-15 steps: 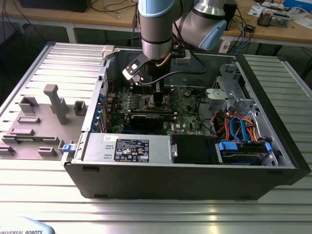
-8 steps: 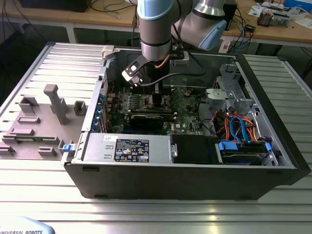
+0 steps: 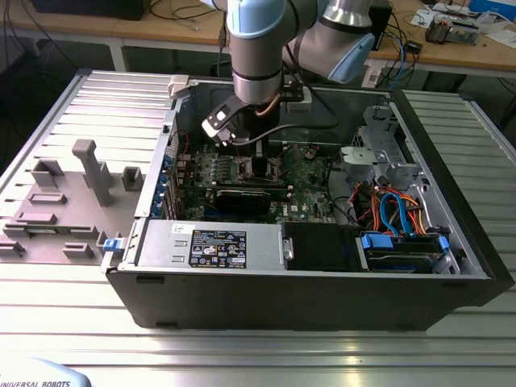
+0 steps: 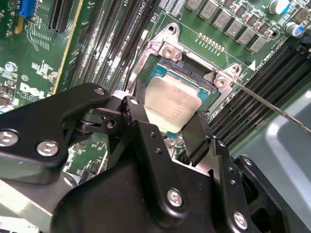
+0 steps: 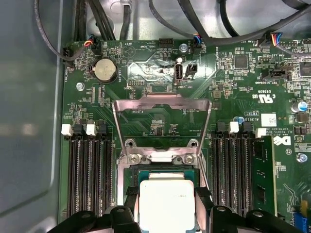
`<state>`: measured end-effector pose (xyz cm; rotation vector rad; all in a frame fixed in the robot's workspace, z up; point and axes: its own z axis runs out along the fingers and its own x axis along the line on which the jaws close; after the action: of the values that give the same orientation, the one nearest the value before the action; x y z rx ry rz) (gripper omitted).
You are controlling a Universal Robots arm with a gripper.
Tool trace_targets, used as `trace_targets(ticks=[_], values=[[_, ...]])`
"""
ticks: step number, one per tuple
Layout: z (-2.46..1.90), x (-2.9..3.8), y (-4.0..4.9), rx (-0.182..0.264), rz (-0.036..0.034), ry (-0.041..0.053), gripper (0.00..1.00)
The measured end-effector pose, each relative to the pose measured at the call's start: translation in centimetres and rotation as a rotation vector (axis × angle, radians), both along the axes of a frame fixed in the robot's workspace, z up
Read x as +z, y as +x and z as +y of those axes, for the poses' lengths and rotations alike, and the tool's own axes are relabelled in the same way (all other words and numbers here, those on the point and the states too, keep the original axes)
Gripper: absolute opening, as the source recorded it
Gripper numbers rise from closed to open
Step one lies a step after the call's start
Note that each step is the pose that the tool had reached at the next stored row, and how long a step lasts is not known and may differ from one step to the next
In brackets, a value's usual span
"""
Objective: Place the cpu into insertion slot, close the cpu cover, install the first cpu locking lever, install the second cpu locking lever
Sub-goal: 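Close the cpu cover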
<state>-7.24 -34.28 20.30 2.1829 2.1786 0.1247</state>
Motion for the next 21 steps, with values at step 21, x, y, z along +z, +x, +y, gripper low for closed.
trace_targets(ticks=[21], values=[[0.39, -0.56, -0.01, -0.005, 0.0005, -0.0107, 0.54]])
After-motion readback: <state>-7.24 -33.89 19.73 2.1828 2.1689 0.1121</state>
